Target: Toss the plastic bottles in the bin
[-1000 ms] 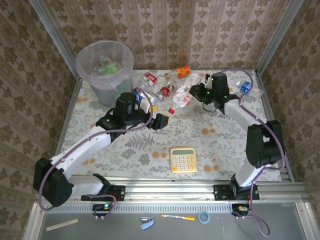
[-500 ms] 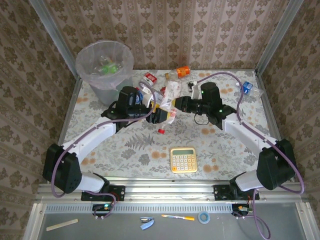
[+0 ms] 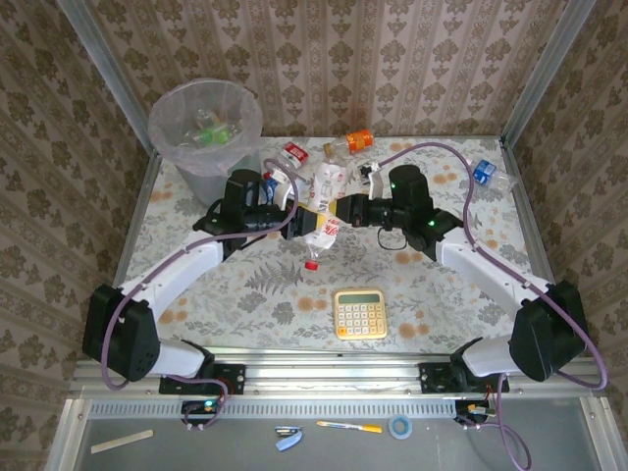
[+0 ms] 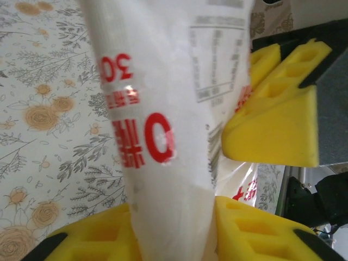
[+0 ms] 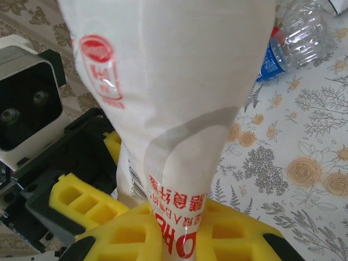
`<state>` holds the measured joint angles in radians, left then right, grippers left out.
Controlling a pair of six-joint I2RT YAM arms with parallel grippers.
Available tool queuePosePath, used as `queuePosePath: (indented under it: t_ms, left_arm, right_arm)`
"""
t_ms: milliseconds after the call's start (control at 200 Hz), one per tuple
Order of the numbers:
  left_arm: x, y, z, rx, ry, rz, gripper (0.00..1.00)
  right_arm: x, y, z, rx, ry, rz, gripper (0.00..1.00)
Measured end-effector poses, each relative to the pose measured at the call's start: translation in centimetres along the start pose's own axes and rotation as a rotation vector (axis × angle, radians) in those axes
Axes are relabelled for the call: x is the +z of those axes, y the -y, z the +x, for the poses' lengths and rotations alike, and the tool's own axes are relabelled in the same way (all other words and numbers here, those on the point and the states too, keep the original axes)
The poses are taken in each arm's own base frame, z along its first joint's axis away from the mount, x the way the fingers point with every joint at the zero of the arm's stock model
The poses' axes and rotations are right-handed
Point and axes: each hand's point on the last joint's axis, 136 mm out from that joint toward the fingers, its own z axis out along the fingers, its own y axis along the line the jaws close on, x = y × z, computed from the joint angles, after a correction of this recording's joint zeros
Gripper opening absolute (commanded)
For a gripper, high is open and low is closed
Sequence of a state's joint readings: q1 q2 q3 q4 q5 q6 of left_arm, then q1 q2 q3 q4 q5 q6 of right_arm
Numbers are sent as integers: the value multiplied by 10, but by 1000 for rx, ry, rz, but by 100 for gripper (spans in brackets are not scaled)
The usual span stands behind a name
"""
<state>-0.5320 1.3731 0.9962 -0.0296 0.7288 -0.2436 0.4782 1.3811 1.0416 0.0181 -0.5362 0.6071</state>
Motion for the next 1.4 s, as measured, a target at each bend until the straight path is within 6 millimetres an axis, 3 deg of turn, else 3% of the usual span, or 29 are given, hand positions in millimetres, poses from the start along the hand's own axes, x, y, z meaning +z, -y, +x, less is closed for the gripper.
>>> queuePosePath:
  t_ms: [150,285,420,555,770,965,1075,1235,1400]
  left_arm:
    - [-3,-8,6,-29,-1,-29,15]
    - [-11,-5,10,-16,15,-53,10]
    - [-36,6,-3,37,84,-112,9]
    - [-75,15,-23,98,180,-222,9]
    - [-164,47,-64,241,388,-456,8]
    - [-255,84,-97,365,619,-683,8]
    - [-298,104,-107,426,728,-773,8]
    - [-330,128,-113,528,835,-822,8]
    - [-343,141,-118,647,918,-857,10]
  right_arm:
    - [10,6,6,8,-29,2,25]
    - [13,3,12,6,-52,-12,55]
    - [12,-5,10,-20,-45,-27,85]
    - [-4,-17,2,-71,-5,-23,97]
    - [-28,-14,2,-122,39,42,100]
    - [-30,0,10,-117,21,98,100]
    - [-30,3,11,-117,18,108,100]
    - [-29,5,12,-116,16,116,100]
    - [-26,10,14,-109,5,129,100]
